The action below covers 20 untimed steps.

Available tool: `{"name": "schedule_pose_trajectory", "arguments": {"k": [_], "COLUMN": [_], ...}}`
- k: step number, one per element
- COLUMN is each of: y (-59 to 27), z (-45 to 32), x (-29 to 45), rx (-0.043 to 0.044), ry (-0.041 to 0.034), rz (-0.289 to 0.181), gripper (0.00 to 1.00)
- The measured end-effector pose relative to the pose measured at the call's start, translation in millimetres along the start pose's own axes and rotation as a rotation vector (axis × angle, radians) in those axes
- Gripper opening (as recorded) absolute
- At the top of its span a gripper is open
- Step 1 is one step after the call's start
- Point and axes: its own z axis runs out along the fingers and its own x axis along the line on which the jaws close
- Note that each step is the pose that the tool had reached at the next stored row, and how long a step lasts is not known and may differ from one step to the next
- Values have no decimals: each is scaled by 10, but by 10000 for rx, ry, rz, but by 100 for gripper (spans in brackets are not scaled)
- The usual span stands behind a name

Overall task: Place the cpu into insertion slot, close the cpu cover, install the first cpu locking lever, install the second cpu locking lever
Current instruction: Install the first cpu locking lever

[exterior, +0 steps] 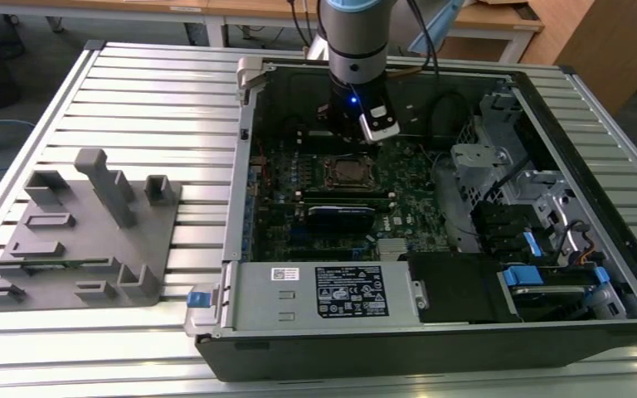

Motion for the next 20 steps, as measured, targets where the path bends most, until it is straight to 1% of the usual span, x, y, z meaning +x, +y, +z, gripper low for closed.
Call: {"name": "schedule_pose_trajectory", "arguments": {"k": [8, 14, 16, 18, 20], "y": [-26, -45, -49, -54, -57], "z": [19, 21, 24, 32, 42], "x": [-2, -6, -6, -3, -1], "rx": [13, 62, 61, 51, 36], "ry": [-106, -141, -161, -218, -291], "rz": [-19, -33, -37, -45, -56], "gripper": [11, 11, 11, 11, 11]}}
